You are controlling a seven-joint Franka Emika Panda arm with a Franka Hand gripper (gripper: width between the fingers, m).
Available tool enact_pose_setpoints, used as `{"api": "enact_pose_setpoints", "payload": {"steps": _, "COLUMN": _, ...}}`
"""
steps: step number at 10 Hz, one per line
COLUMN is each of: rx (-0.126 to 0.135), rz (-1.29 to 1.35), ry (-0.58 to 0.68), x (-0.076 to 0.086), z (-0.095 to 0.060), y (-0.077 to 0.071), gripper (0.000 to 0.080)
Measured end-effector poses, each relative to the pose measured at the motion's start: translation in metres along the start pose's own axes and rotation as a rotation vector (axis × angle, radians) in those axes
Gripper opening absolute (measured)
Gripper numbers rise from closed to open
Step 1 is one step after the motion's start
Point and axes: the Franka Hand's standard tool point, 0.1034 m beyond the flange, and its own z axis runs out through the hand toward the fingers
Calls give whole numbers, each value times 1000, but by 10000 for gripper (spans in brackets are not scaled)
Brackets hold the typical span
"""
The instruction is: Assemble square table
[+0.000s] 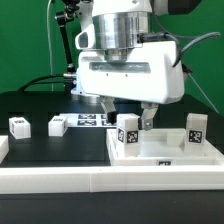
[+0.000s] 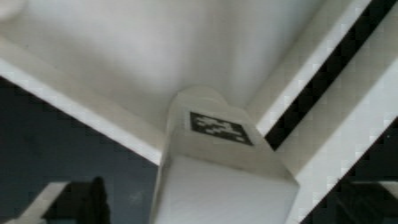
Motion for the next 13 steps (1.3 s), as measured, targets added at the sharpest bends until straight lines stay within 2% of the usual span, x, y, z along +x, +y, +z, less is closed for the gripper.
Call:
{"api": "enact_pose_setpoints", "payload": {"steps": 5, "rx": -1, "rz": -372, "ry": 10, "x": -3, "z": 1, "y": -3, "gripper": 649}}
{"api": "enact_pose_setpoints", "payload": {"steps": 7, "rx": -5, "rz": -515, "ry": 8, "x": -8, "z": 2, "y": -7, "gripper": 649}}
{"api": "enact_pose_setpoints", "payload": {"steps": 13, "rx": -28, "rz": -1004, "ry": 12, "x": -6, "z": 2, "y": -5, "gripper": 649}}
